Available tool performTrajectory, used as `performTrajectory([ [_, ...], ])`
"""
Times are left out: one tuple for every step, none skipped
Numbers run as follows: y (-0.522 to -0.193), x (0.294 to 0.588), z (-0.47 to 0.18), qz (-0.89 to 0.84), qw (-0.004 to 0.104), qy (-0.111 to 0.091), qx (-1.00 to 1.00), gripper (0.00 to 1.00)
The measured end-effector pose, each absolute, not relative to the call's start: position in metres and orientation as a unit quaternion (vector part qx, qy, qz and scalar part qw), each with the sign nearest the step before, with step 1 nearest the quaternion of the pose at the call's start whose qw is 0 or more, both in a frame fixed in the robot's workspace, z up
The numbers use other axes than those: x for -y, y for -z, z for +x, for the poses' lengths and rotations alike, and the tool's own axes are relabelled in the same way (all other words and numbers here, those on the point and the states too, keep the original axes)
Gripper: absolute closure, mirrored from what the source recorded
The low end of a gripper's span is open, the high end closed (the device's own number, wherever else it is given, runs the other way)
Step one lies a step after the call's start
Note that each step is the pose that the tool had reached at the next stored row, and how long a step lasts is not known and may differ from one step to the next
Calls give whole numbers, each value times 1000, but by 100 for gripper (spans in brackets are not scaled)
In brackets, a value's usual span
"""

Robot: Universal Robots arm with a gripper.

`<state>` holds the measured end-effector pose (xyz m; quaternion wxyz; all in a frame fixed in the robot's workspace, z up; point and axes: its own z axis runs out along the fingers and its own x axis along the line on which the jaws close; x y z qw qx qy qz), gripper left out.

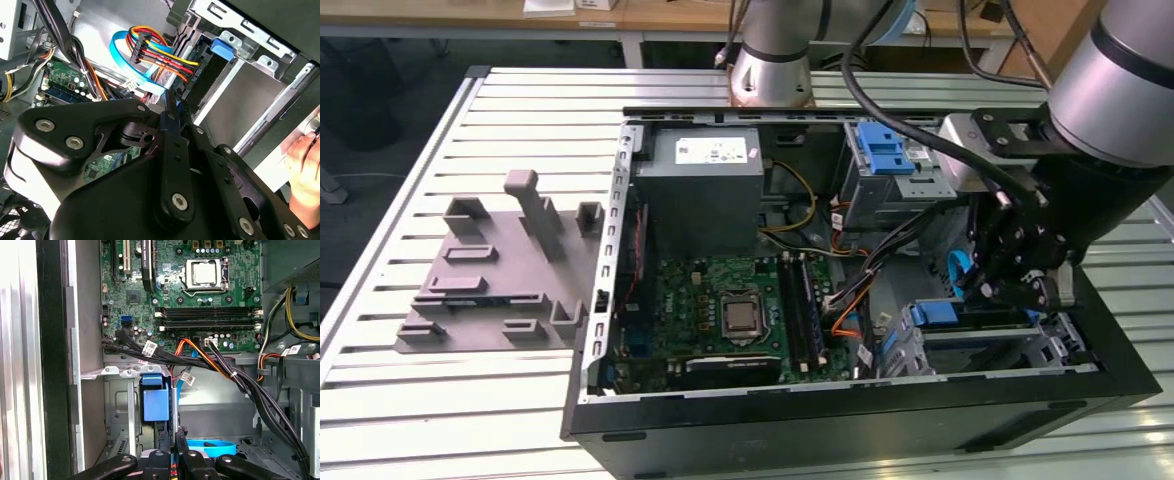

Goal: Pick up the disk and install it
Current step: 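Insert the second disk wire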

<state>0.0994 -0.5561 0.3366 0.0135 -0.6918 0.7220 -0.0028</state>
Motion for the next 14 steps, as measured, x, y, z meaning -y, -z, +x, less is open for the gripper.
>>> performTrajectory([
  [-336,556,99,-693,14,3,-721,84],
  [-336,557,99,-696,14,3,-718,84],
  [-336,557,99,-699,14,3,-715,84],
  [-336,557,99,-702,13,3,-712,84],
  [-336,558,99,-704,14,3,-710,84],
  [-335,558,99,-705,14,2,-709,84],
  [-335,558,99,-705,14,2,-709,84],
  [-335,559,100,-705,14,2,-709,84],
  [-335,559,100,-705,14,2,-709,84],
  [-335,559,101,-705,14,2,-709,84],
  [-335,559,101,-705,14,2,-709,84],
  [-334,559,102,-705,14,2,-709,84],
  [-334,560,102,-705,14,2,-709,84],
  [-334,560,102,-705,14,2,-709,84],
])
